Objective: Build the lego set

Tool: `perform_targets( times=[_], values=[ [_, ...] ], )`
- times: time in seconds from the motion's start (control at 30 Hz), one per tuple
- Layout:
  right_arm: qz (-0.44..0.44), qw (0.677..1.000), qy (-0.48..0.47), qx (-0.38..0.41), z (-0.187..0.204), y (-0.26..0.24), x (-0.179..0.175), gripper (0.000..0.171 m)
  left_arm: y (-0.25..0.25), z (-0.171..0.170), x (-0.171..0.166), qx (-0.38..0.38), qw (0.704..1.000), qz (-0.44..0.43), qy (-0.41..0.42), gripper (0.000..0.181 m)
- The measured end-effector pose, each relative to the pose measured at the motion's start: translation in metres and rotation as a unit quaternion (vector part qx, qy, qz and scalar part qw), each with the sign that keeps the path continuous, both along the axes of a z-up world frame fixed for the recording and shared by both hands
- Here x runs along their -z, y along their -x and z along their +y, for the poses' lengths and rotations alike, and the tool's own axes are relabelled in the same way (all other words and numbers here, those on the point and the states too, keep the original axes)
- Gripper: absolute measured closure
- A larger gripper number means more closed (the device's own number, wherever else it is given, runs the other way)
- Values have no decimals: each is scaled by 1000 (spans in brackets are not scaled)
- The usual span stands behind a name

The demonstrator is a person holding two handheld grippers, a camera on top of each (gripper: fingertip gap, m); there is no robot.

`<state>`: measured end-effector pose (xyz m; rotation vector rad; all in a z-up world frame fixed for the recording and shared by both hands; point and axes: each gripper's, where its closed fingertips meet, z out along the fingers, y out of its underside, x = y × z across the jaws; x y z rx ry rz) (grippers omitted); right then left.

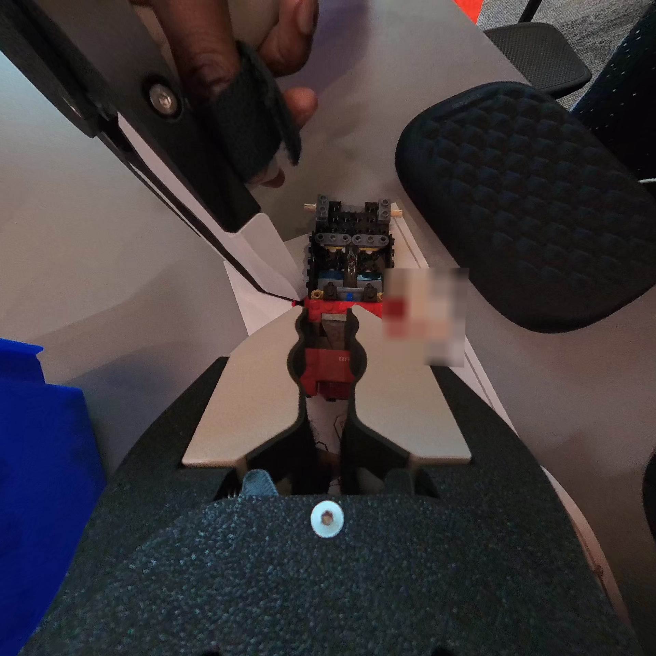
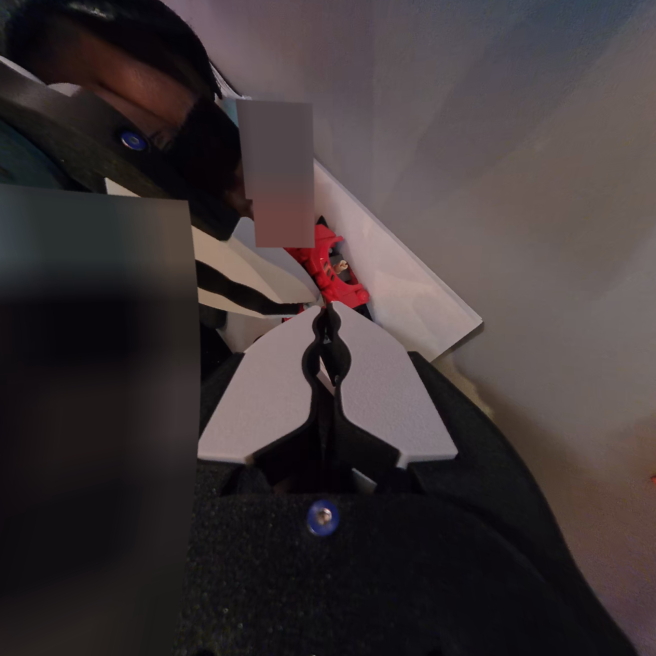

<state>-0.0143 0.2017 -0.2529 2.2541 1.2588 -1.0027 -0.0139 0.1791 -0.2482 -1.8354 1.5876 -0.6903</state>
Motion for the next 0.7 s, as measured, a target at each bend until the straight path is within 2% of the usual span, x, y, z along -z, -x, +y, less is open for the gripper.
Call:
perform_targets(
  times=[0.7],
  values=[
    [-2,1000,-2,3,0,-5,-2,171,-1,1,2,-6,1000,7,7,163]
  ],
)
